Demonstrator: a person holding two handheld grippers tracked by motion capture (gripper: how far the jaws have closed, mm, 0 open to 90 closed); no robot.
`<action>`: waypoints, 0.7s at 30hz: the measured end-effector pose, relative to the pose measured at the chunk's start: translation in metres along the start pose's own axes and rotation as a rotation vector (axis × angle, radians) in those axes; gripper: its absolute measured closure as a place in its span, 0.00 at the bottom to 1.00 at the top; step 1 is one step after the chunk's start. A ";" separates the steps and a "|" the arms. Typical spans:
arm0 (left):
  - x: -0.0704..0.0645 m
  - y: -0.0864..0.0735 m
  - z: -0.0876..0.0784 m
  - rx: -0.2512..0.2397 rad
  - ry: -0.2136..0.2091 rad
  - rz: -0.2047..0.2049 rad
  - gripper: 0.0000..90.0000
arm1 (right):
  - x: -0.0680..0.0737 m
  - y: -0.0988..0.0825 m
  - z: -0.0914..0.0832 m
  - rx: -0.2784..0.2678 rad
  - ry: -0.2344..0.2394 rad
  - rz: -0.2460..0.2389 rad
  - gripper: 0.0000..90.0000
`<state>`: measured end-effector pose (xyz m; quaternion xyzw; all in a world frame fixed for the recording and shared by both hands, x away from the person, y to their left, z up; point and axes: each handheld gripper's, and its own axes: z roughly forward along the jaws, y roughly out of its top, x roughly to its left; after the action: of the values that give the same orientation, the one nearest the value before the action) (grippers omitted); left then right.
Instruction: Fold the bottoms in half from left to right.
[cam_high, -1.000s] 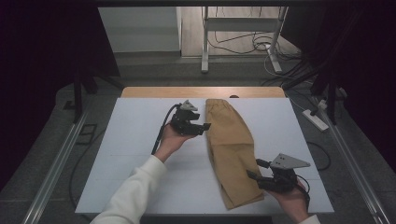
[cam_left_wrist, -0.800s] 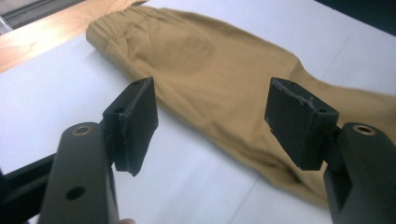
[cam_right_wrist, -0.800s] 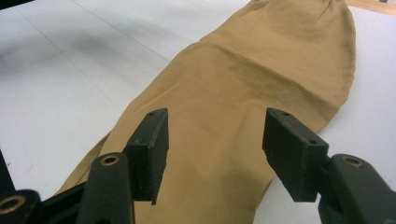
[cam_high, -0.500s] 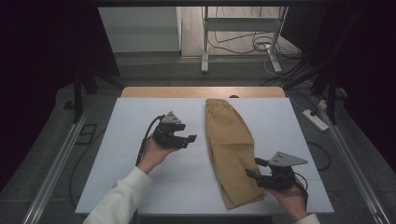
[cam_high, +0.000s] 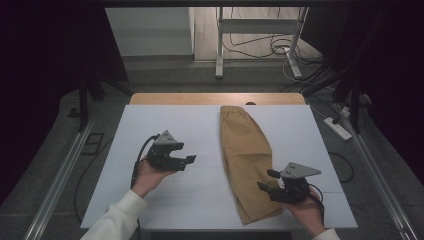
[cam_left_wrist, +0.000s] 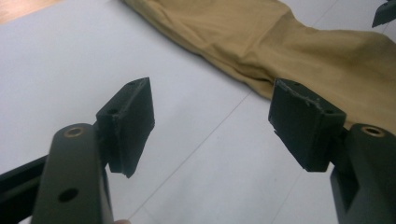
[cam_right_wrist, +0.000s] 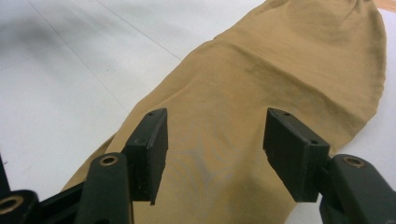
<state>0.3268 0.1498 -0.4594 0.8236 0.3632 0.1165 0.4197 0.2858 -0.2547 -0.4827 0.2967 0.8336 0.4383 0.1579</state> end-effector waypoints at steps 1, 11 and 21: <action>0.001 -0.005 -0.002 -0.006 0.001 -0.008 0.34 | 0.001 0.001 0.001 0.006 0.000 -0.005 0.44; 0.002 -0.019 -0.005 0.002 0.010 -0.019 0.32 | 0.013 0.014 0.021 0.044 0.025 -0.056 0.41; 0.006 -0.028 -0.012 0.000 0.028 -0.031 0.31 | 0.018 0.029 0.050 0.076 0.026 -0.074 0.38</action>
<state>0.3110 0.1720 -0.4740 0.8161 0.3817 0.1215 0.4166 0.3084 -0.1980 -0.4871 0.2658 0.8620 0.4042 0.1516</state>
